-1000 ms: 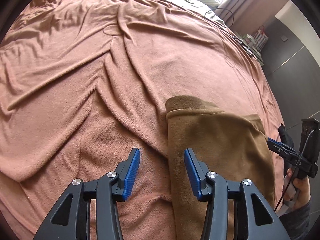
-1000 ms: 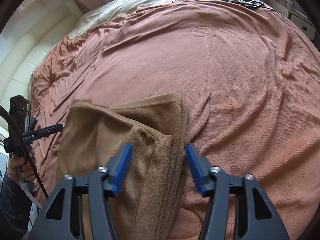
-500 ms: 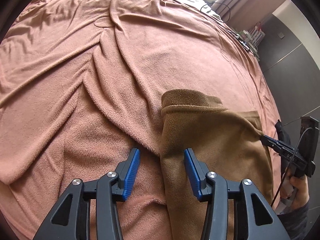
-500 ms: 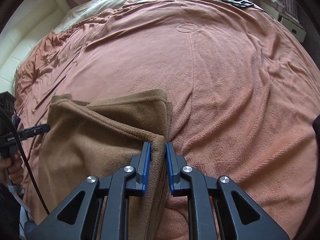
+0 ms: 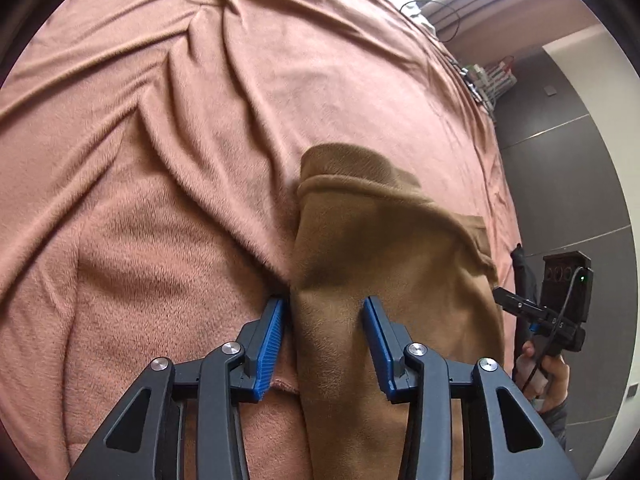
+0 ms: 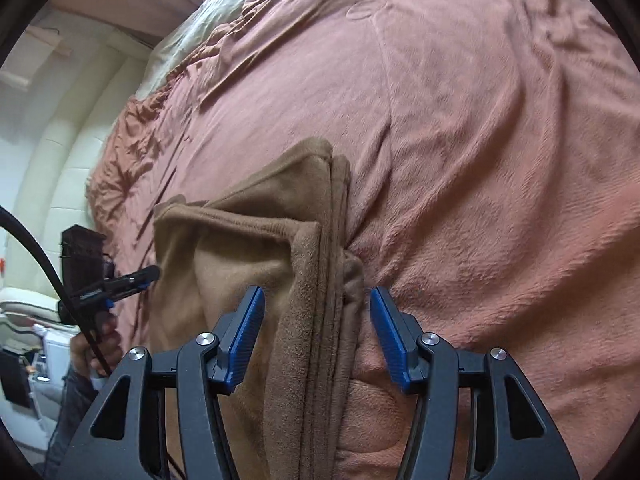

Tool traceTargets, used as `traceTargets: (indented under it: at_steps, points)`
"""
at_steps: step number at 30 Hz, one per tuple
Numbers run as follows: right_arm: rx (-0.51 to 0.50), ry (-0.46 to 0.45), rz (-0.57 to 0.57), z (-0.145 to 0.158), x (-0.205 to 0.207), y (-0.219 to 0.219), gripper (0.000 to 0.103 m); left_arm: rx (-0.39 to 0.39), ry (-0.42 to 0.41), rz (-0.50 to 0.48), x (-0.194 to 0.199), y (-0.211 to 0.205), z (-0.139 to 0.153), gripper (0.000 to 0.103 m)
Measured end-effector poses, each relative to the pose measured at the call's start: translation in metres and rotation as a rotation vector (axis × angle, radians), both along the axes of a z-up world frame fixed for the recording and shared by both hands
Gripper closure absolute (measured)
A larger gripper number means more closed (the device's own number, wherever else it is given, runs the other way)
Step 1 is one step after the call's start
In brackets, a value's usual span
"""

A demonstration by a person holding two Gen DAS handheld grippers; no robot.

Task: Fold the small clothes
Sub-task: 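Grasp the folded shirt's edge with the left gripper while the right gripper grasps it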

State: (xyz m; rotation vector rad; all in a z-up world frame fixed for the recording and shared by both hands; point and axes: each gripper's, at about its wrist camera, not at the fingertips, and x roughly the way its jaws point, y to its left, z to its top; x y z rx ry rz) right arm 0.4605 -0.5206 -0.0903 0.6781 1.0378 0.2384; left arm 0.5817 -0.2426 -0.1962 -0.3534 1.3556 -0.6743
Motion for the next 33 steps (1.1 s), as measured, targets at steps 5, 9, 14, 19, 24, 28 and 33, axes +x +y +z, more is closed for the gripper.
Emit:
traceTargets:
  at_steps: [5,9,14,19,24,28,33]
  points:
    - [0.112,-0.013,0.018,-0.012,0.014,-0.008,0.05,-0.067,0.058,0.03,0.007,0.0,-0.005,0.061]
    - [0.157,-0.019,0.008,-0.019,0.025,-0.016,0.05,-0.105,0.067,0.044,0.009,-0.005,-0.009,0.061]
    - [0.084,-0.028,-0.002,-0.019,0.017,-0.011,0.084,-0.084,0.016,0.016,0.003,-0.009,0.002,0.09]
    - [0.001,-0.106,0.008,0.014,-0.001,0.013,0.087,-0.095,-0.025,0.019,0.0,-0.002,0.021,0.097]
    - [-0.057,-0.158,0.015,0.043,-0.02,0.037,0.088,-0.114,-0.047,0.019,-0.009,0.002,0.037,0.098]
    - [-0.088,-0.188,0.018,0.061,-0.039,0.049,0.088,-0.136,-0.076,0.014,-0.02,0.0,0.053,0.098]
    - [-0.125,-0.235,0.015,0.083,-0.059,0.061,0.089,-0.187,-0.131,0.019,-0.031,0.004,0.079,0.098]
